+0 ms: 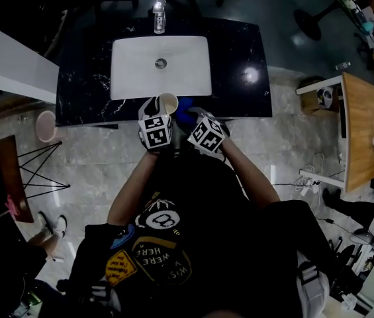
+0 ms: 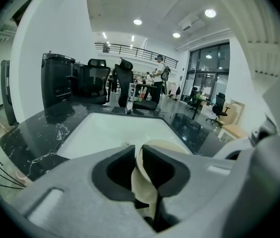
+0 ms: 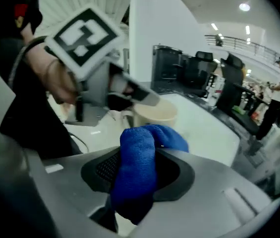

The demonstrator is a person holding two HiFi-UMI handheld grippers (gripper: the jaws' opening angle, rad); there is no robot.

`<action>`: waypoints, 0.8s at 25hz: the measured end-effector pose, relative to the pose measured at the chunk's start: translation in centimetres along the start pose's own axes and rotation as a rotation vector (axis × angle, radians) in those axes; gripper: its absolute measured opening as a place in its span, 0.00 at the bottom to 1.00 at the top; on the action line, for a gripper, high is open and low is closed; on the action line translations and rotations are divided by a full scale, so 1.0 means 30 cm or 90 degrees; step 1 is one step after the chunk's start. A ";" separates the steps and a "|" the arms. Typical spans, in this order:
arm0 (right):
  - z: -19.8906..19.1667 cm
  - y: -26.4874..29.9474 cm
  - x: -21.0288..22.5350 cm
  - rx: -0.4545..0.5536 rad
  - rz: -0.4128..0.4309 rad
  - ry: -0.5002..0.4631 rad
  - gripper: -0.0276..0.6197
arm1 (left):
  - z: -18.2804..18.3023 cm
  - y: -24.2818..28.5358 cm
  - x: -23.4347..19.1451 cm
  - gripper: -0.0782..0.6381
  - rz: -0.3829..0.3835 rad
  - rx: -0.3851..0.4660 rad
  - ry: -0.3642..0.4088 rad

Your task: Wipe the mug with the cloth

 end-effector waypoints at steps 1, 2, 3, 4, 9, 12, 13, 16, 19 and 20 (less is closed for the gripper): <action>-0.016 -0.009 -0.037 0.016 0.035 -0.002 0.29 | -0.001 0.001 0.001 0.17 -0.003 0.000 0.002; -0.032 -0.023 -0.052 0.030 0.050 0.004 0.29 | -0.001 0.002 0.001 0.17 -0.005 0.000 0.004; -0.047 -0.037 -0.043 0.034 0.040 0.018 0.29 | 0.000 0.003 0.001 0.17 -0.005 0.000 0.006; -0.064 -0.048 -0.014 0.031 0.009 0.037 0.29 | 0.001 0.004 0.000 0.17 -0.005 0.001 0.009; -0.135 -0.037 0.175 -0.012 -0.170 0.155 0.29 | 0.000 0.005 -0.013 0.17 -0.017 0.002 0.008; -0.202 0.024 0.191 -0.055 -0.162 0.211 0.35 | 0.009 -0.012 -0.013 0.17 -0.044 0.015 0.007; -0.212 0.023 0.190 -0.034 -0.160 0.228 0.39 | 0.016 -0.020 -0.011 0.17 -0.056 0.022 0.003; -0.210 -0.047 0.195 0.067 -0.183 0.258 0.55 | 0.050 -0.050 -0.013 0.18 -0.076 0.051 -0.005; -0.208 -0.151 0.198 0.157 -0.211 0.307 0.56 | 0.081 -0.103 -0.007 0.18 -0.075 0.082 0.016; -0.215 -0.186 0.195 0.182 -0.215 0.320 0.56 | 0.086 -0.124 0.001 0.18 -0.073 0.091 0.025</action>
Point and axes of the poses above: the fingertips, and each gripper's own axes: y forward along the fingers, x to its right, z out of its top, the point moved 9 cm from there along -y, backward along the fingers, and after that the axes turned 4 degrees about -y, right-handed, at the moved point
